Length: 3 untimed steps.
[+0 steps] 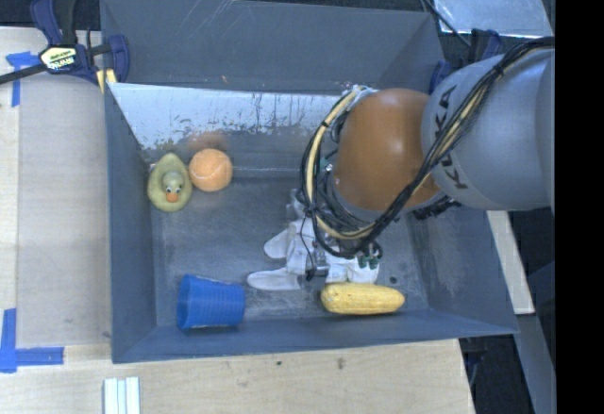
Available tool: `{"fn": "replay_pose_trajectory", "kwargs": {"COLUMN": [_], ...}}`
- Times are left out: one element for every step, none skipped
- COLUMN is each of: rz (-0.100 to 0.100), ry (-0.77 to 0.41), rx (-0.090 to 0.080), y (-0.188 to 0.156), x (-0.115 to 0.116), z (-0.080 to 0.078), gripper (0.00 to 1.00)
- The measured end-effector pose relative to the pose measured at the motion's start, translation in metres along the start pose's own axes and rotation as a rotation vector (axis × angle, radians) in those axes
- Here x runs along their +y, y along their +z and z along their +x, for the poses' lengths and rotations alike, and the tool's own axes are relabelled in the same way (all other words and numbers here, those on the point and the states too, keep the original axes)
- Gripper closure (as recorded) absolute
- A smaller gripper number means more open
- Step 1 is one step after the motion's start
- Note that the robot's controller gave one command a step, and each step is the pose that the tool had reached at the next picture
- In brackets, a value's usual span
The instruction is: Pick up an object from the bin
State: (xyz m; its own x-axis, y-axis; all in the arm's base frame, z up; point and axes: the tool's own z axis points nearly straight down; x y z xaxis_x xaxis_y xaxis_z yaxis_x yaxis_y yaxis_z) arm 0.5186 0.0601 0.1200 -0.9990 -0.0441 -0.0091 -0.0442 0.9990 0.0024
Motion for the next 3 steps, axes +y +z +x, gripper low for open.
{"fn": "replay_pose_trajectory", "kwargs": {"rz": [0.002, 0.002, 0.002], "ry": [0.025, 0.025, 0.048], "rx": [-0.009, -0.009, -0.015], "y": [0.046, 0.046, -0.104], "x": [-0.022, -0.022, -0.019], "z": [-0.011, -0.011, -0.022], "gripper": [1.0, 1.0, 1.0]}}
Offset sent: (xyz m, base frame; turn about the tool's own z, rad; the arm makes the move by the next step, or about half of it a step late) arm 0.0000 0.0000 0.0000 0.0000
